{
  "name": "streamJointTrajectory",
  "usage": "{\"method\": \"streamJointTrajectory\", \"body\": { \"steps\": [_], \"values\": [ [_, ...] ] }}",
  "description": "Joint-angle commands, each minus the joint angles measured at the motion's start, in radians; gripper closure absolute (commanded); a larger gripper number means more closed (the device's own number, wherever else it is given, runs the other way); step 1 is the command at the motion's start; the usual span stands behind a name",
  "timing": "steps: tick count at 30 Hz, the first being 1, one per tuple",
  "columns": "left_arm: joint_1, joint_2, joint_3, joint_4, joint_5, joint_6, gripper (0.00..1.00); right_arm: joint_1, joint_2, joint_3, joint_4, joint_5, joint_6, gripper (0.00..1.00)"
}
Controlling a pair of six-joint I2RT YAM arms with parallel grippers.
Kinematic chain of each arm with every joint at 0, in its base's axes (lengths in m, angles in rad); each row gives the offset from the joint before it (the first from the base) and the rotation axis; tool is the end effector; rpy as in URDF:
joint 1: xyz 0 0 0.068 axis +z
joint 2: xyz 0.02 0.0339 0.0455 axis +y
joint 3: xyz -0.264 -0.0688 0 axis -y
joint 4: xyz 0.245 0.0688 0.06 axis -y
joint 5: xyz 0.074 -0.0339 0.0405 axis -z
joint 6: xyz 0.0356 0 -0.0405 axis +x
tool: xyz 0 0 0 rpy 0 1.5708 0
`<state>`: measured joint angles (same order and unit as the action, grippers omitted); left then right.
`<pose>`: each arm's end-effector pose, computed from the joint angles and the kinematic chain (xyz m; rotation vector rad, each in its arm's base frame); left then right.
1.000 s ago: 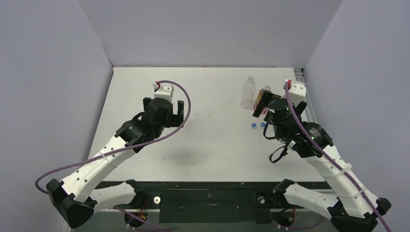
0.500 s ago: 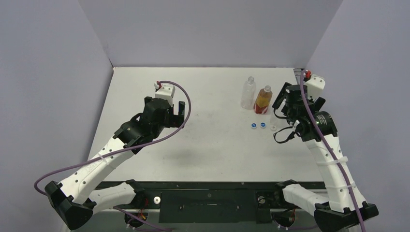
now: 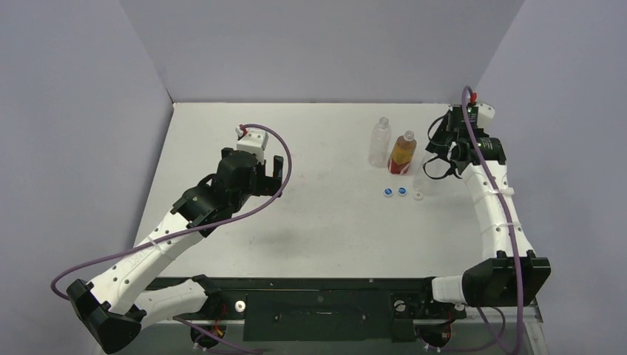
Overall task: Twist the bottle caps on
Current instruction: Pick up the plastic bottle at the center of the board.
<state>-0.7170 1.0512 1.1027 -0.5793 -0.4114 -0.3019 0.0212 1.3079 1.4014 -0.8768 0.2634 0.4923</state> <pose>0.1772 -0.1356 0.3615 0.1812 2.0486 -0.2002 0.2666 -0.0036 0.3746 0.6648 2.2236 -0.0524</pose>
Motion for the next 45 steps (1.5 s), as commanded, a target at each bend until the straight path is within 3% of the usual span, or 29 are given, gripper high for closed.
{"method": "streamJointTrajectory", "body": {
  "steps": [1, 16, 34, 36, 39, 41, 45],
  "values": [
    [0.008, -0.028, -0.004, 0.057, 0.008, 0.013, 0.03, -0.039, 0.065, 0.057, 0.071, -0.120, -0.014, 0.41],
    [0.013, -0.034, -0.019, 0.065, 0.011, 0.019, 0.03, -0.076, 0.238, 0.130, 0.080, -0.132, -0.008, 0.51],
    [0.015, -0.008, -0.012, 0.064, 0.035, 0.015, 0.03, -0.093, 0.238, 0.079, 0.093, -0.131, -0.012, 0.65],
    [0.015, -0.004, -0.010, 0.064, 0.041, 0.015, 0.04, -0.092, 0.232, 0.066, 0.097, -0.132, -0.013, 0.70],
    [0.015, -0.002, -0.008, 0.074, 0.055, 0.015, 0.04, -0.092, 0.221, 0.064, 0.086, -0.123, -0.009, 0.90],
    [0.015, 0.005, -0.003, 0.092, 0.078, 0.020, 0.03, -0.092, 0.207, 0.071, 0.073, -0.111, -0.006, 0.98],
    [0.007, 0.054, 0.026, 0.164, 0.177, 0.015, 0.03, -0.092, 0.164, 0.105, 0.016, -0.078, -0.005, 1.00]
  ]
}}
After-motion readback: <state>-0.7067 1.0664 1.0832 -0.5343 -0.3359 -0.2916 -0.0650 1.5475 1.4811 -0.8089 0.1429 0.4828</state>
